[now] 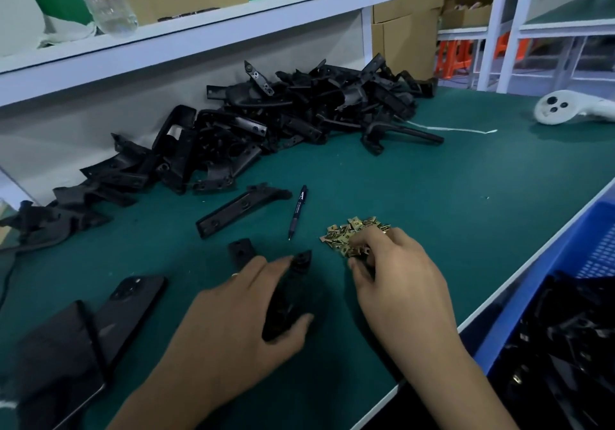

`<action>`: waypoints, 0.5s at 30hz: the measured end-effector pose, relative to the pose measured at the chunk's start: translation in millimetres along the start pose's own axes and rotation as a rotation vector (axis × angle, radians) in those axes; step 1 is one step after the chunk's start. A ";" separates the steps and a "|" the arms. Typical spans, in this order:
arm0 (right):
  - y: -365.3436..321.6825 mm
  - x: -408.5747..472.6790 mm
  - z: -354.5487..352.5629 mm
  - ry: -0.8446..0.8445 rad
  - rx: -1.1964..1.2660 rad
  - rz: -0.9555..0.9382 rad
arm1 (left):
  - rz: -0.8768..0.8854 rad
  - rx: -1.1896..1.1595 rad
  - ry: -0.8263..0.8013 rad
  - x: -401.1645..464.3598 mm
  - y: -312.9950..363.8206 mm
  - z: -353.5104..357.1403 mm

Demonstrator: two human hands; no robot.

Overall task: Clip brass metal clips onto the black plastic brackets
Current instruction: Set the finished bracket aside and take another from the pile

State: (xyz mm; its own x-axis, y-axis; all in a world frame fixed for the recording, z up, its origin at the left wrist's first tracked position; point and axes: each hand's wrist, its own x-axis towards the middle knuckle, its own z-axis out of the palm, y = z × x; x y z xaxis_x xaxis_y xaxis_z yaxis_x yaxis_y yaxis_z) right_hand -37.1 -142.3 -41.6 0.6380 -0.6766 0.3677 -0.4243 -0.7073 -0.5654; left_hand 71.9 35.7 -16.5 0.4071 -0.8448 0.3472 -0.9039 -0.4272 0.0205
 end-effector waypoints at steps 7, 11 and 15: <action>-0.8 0.6 1.9 -0.017 -0.067 -0.025 | -0.113 -0.355 -0.315 6.6 -31.5 -6.3; 0.5 0.7 3.5 -0.017 -0.078 -0.050 | -0.117 -0.605 -0.401 -1.4 -45.7 -12.2; -0.2 0.1 4.3 -0.038 -0.094 -0.072 | -0.105 -0.707 -0.459 -2.4 -56.6 -16.1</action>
State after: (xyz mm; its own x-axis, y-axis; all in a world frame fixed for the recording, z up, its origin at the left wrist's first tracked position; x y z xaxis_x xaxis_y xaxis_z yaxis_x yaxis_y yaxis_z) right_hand -34.2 -141.3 -44.6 0.6919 -0.6165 0.3758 -0.4337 -0.7710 -0.4663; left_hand 119.9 67.1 -3.4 0.3678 -0.9244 -0.1011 -0.6659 -0.3377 0.6653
